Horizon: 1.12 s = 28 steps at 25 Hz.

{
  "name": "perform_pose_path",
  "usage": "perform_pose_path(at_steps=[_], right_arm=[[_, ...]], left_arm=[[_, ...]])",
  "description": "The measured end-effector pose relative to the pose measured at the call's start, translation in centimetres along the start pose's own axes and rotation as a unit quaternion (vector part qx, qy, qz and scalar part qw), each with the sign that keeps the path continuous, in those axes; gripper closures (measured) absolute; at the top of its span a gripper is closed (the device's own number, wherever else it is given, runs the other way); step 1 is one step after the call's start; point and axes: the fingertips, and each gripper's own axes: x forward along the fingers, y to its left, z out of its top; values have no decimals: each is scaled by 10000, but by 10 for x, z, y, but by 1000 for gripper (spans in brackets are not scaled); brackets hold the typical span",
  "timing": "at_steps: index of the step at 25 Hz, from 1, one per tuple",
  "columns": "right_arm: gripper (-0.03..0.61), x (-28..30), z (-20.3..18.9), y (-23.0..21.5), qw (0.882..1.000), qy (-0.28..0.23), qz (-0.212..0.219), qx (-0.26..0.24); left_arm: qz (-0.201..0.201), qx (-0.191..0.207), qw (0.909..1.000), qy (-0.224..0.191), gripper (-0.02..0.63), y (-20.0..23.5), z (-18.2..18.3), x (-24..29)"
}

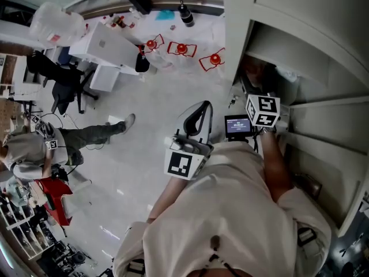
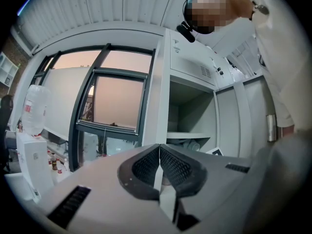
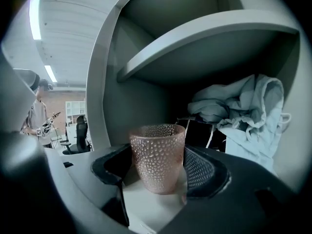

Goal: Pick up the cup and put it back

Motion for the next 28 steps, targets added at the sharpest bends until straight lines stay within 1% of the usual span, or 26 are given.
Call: perform_pose_path(at_steps=[6, 11, 15, 20, 24, 28], right_arm=[[253, -26, -2, 5, 9997, 20, -187, -126], [253, -55, 0, 15, 9989, 53, -437, -180], [253, -83, 9, 34, 9972, 17, -714, -209], [253, -117, 15, 68, 9941, -77, -1077, -77], [253, -148, 24, 101, 9908, -124, -1347, -7], [253, -182, 33, 142, 9866, -219, -1615, 25]], left_arm=[[-254, -148, 9995, -59, 604, 0, -1, -7], [-680, -233, 9973, -143, 604, 0, 1, -16], [-1061, -183, 9942, -68, 604, 5, 7, -28], [-1491, -234, 9885, -79, 604, 18, 5, -51], [-1883, -323, 9815, -91, 604, 26, 7, -74], [-2186, -370, 9751, -25, 604, 34, 10, -100]])
